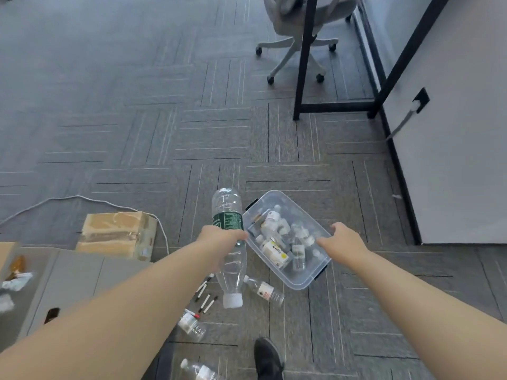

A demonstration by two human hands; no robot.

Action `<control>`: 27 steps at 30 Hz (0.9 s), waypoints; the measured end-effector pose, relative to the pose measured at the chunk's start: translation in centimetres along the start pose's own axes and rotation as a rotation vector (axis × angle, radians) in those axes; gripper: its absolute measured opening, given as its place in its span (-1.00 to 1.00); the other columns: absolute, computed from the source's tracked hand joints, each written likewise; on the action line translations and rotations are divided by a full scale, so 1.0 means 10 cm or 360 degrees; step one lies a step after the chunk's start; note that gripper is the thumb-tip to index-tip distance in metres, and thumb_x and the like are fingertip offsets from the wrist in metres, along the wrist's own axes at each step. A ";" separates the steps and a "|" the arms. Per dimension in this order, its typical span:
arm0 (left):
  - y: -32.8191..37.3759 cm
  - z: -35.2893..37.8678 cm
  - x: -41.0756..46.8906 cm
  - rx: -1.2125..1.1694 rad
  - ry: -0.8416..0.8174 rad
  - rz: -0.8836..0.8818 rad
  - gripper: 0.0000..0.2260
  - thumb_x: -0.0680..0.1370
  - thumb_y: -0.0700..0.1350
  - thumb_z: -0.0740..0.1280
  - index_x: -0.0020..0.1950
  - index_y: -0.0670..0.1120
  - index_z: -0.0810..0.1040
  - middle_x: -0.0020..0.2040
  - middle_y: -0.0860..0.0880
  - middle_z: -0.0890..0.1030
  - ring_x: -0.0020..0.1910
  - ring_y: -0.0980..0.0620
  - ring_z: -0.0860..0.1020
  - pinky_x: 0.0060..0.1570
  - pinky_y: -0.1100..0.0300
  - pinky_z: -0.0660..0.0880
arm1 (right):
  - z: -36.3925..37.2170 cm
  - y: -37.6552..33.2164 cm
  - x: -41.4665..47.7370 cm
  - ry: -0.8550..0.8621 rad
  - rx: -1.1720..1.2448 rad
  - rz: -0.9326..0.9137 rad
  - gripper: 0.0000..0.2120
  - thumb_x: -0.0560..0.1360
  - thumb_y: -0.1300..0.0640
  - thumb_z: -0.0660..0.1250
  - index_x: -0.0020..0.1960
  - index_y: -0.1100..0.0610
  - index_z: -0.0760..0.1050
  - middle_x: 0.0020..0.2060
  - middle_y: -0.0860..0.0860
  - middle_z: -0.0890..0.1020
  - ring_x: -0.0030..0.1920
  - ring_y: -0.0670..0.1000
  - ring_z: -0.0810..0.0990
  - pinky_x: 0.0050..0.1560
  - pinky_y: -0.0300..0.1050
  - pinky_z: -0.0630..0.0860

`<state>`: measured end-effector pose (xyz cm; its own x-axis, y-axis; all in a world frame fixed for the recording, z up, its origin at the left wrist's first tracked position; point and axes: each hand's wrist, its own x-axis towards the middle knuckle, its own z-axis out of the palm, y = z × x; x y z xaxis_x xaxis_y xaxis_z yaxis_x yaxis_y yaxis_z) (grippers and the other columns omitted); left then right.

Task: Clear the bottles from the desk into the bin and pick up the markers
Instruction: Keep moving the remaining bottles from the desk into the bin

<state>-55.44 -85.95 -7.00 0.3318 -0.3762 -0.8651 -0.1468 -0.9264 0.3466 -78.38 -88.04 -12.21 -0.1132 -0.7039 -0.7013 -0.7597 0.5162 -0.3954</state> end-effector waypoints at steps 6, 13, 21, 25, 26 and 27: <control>0.17 0.42 0.23 -0.0036 0.0002 0.0138 -0.17 0.11 0.11 0.55 0.29 -0.17 0.38 0.04 -0.15 0.57 -0.06 -0.15 0.61 -0.08 -0.07 0.61 | -0.18 0.35 -0.14 0.0095 0.0000 0.0083 -0.58 0.53 0.08 0.24 0.31 0.25 0.34 0.14 0.18 0.55 0.09 0.17 0.56 0.07 0.00 0.49; 0.32 0.45 -0.14 -0.0048 -0.0021 0.0281 -0.35 0.48 0.03 0.43 0.43 -0.20 0.24 -0.22 -0.03 0.36 -0.29 0.03 0.39 -0.32 0.15 0.42 | -0.31 0.47 -0.42 0.0134 -0.0007 0.0162 -0.51 0.54 0.03 0.25 0.40 0.22 0.29 0.18 0.15 0.53 0.01 0.12 0.52 -0.09 -0.12 0.38; 0.10 -0.51 -0.60 0.0010 0.0099 0.0344 -0.37 0.51 0.06 0.42 0.44 -0.22 0.30 0.22 -0.18 0.49 0.19 -0.17 0.48 0.21 -0.06 0.46 | -0.20 -0.47 -0.98 0.0071 -0.0028 -0.0147 -0.62 0.52 0.09 0.25 0.28 0.23 0.38 0.23 0.13 0.52 0.22 0.12 0.52 0.17 -0.02 0.47; -0.15 -1.37 -0.94 -0.0133 0.0255 0.0415 -0.36 0.49 0.07 0.43 0.43 -0.21 0.28 0.31 -0.18 0.45 0.29 -0.19 0.45 0.18 -0.05 0.47 | 0.00 -1.24 -1.42 0.0053 -0.0167 -0.0426 -0.60 0.55 0.09 0.23 0.34 0.22 0.35 0.26 0.13 0.51 0.23 0.11 0.53 0.19 -0.05 0.47; -0.25 -1.61 -1.03 -0.0185 0.0311 0.0436 -0.39 0.49 0.07 0.44 0.39 -0.22 0.32 0.27 -0.18 0.46 0.28 -0.18 0.46 0.15 -0.03 0.48 | 0.06 -1.45 -1.56 0.0056 -0.0208 -0.0503 -0.59 0.55 0.09 0.23 0.34 0.22 0.35 0.25 0.13 0.51 0.22 0.11 0.53 0.17 -0.07 0.46; -0.35 -1.88 -1.14 -0.0238 0.0378 0.0454 -0.42 0.48 0.07 0.44 0.34 -0.23 0.36 0.24 -0.18 0.49 0.26 -0.18 0.48 0.14 -0.02 0.49 | 0.14 -1.67 -1.70 0.0059 -0.0251 -0.0584 -0.59 0.55 0.08 0.23 0.34 0.22 0.36 0.25 0.13 0.52 0.20 0.11 0.53 0.16 -0.09 0.44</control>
<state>-41.23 -78.67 8.48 0.5061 -0.5948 -0.6246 -0.1327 -0.7693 0.6250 -62.86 -84.04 5.51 0.1634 -0.8461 -0.5074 -0.8425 0.1479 -0.5180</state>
